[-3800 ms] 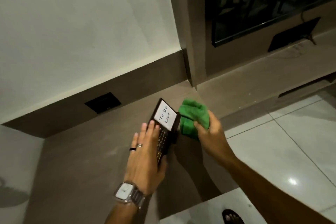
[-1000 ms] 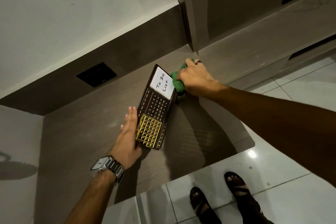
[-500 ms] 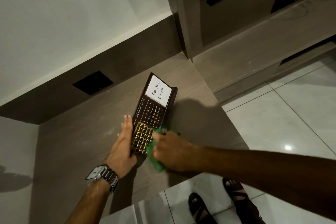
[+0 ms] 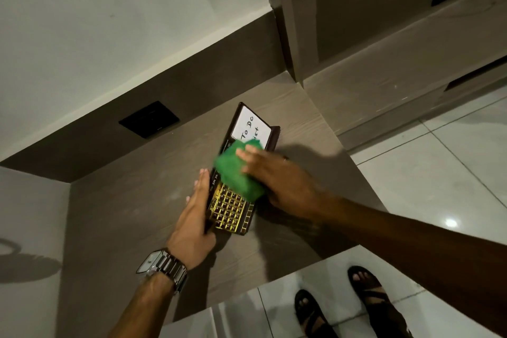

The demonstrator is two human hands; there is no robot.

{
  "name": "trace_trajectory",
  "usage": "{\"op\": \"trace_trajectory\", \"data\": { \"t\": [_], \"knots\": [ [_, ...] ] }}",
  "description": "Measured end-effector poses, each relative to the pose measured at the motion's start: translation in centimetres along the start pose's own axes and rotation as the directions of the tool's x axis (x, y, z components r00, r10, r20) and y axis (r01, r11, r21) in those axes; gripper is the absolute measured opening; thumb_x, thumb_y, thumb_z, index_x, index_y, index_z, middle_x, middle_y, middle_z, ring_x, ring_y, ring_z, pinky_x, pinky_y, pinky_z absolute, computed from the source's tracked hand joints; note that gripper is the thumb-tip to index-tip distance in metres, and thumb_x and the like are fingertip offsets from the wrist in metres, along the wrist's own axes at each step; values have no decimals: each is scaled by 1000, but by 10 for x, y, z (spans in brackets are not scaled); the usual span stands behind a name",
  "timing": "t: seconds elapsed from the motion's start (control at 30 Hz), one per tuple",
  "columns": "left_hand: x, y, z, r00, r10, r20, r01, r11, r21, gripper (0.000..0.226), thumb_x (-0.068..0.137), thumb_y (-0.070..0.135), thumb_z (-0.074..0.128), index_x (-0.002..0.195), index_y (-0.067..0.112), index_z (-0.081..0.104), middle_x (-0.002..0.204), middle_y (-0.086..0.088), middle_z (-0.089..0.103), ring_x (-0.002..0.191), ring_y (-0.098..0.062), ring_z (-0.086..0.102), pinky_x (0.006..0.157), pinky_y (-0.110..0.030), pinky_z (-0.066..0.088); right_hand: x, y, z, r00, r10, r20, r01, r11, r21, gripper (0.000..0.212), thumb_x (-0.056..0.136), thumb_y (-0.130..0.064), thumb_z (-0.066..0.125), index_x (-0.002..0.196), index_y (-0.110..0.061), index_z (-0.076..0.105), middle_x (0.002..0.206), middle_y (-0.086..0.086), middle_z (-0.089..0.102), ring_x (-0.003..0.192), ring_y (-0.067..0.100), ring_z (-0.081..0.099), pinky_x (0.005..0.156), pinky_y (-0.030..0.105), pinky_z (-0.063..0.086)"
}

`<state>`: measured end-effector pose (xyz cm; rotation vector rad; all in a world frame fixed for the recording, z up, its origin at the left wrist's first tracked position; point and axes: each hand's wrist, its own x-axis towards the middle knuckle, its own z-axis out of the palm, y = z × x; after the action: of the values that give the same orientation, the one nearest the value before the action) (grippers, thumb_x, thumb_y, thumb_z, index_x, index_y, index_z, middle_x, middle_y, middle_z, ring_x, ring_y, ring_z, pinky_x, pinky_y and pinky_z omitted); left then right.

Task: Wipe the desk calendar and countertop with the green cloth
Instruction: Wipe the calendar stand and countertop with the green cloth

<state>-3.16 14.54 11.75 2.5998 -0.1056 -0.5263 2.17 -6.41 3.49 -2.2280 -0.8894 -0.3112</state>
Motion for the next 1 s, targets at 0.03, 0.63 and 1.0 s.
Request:
{"op": "trace_trajectory", "data": {
  "t": [0.03,0.63,1.0],
  "knots": [
    [0,-1,1,1000,2,5,-2,1000,-10,116,70,-11,60,144,32,-17,160,-2,1,146,-22,5,118,-53,15,-6,4,12,992,-76,97,82,995,-60,68,73,4,72,136,-7,50,151,18,41,142,37,31,113,53,33],
    [2,-2,-1,995,89,37,-91,995,43,115,72,-3,66,143,28,-19,159,-2,-7,147,-20,-3,118,-56,10,-26,22,46,972,-197,131,217,961,-170,76,82,-10,72,148,-19,36,157,11,32,147,35,14,118,51,18],
    [3,-3,1,998,63,26,-64,997,53,115,71,-4,66,145,27,-17,157,3,-10,146,-17,-5,119,-54,8,-5,26,26,966,-233,115,252,948,-196,65,81,-5,76,140,-15,50,150,12,43,142,38,31,110,56,36]
  ]
}}
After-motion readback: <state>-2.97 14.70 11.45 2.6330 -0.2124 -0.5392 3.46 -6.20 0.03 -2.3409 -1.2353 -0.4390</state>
